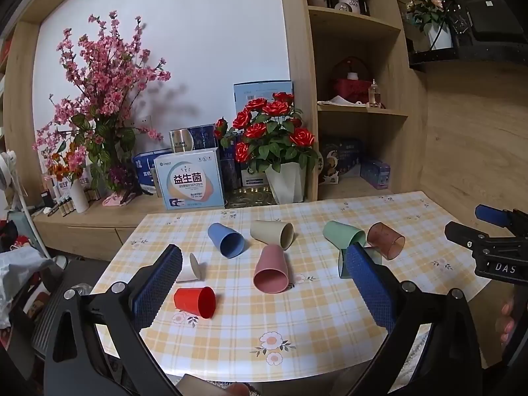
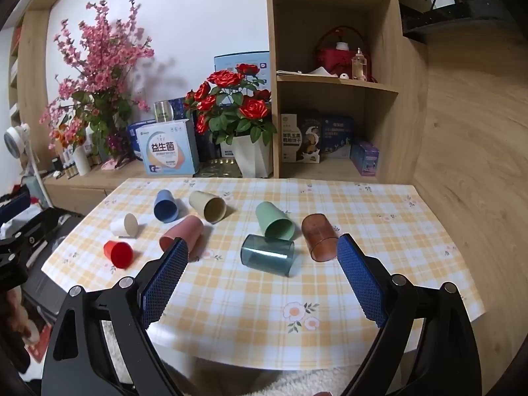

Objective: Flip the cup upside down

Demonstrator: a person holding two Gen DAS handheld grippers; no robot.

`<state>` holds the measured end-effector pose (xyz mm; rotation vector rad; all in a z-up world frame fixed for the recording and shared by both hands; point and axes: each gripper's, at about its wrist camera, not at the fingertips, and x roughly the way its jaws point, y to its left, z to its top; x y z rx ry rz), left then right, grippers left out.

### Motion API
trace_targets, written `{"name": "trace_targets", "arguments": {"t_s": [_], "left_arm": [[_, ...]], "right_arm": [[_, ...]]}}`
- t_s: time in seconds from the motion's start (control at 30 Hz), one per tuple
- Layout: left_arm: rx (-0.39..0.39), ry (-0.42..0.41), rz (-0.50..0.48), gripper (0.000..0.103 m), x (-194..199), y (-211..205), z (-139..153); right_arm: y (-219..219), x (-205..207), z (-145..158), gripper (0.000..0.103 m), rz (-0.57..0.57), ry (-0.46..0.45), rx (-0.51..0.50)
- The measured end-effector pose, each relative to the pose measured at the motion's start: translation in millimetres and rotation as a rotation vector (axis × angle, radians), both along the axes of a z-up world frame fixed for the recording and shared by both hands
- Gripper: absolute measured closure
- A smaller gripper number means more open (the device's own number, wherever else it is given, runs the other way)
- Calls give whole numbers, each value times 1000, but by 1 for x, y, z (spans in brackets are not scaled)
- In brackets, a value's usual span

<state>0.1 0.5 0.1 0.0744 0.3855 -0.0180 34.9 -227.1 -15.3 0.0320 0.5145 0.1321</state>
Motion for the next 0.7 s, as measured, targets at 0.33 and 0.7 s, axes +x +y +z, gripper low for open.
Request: {"name": "trace_targets", "arguments": {"t_s": [0.33,0.7], "left_arm": [[13,-10,0,6,-1,0,0],[18,-6,-5,6,-2,-1,3]], "right_arm": [[-6,0,1,15,-4,-2,-3],[-11,-3,-4,15,-13,-1,15]]}}
